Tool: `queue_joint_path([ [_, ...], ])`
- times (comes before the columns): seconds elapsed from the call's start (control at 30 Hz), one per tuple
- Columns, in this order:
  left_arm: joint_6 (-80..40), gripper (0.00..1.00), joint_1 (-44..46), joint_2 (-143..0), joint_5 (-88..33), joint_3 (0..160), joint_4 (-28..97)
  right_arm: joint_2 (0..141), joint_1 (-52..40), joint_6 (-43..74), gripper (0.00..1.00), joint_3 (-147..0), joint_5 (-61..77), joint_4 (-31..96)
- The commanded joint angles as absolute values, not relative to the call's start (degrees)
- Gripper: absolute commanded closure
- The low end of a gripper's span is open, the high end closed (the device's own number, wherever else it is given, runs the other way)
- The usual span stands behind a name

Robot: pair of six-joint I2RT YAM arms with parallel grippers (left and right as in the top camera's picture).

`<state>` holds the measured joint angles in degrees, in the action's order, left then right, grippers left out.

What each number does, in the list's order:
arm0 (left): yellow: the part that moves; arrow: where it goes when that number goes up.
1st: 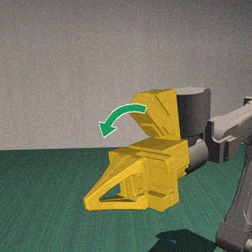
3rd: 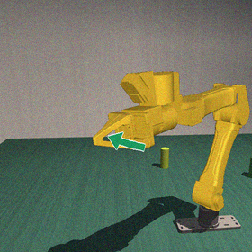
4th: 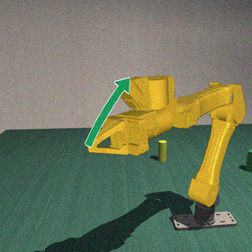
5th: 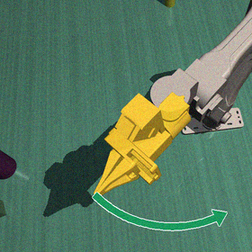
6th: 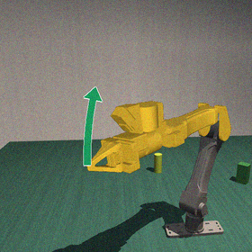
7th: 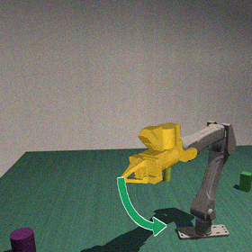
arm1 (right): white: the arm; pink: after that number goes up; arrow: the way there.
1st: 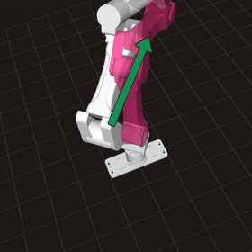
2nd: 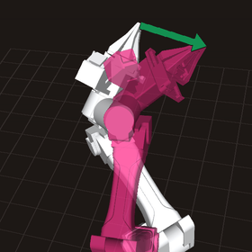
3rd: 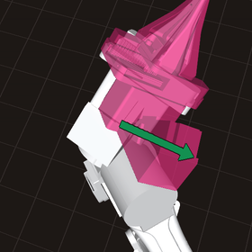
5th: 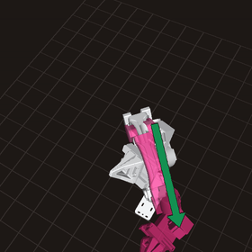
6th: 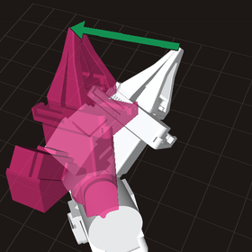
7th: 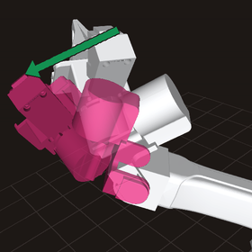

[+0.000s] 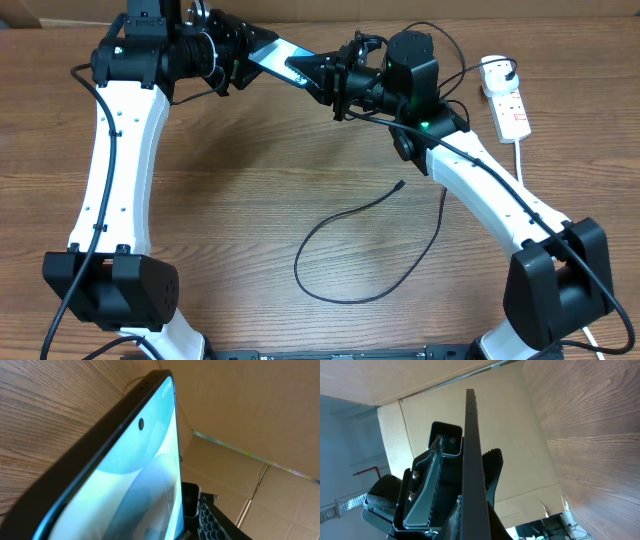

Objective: Plug charger to phone and switch on socket

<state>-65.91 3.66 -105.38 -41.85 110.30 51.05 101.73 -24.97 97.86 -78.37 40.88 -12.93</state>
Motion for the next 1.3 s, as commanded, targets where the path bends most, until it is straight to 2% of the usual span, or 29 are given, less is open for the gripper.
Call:
queue_joint_path([
  [0.0, -65.8, 0.6, 4.2, -105.8, -44.6, 110.7, 50.3, 99.9, -27.3, 97.5, 0.95, -78.8, 42.5, -13.5],
  [0.63, -65.8, 0.68, 4.2, -105.8, -44.6, 110.7, 50.3, 99.9, -28.4, 97.5, 0.94, -78.8, 43.3, -13.4],
  [0.87, -65.8, 0.71, 4.2, -105.8, -44.6, 110.7, 50.3, 99.9, -29.3, 97.5, 0.9, -78.8, 43.4, -13.4],
  [0.97, -65.8, 0.76, 4.2, -105.8, -44.6, 110.7, 50.3, 99.9, -29.3, 97.5, 0.9, -78.8, 43.4, -13.4],
  [1.27, -65.8, 0.82, 4.2, -105.8, -44.6, 110.7, 50.3, 99.9, -29.3, 97.5, 0.9, -78.8, 43.6, -13.4],
])
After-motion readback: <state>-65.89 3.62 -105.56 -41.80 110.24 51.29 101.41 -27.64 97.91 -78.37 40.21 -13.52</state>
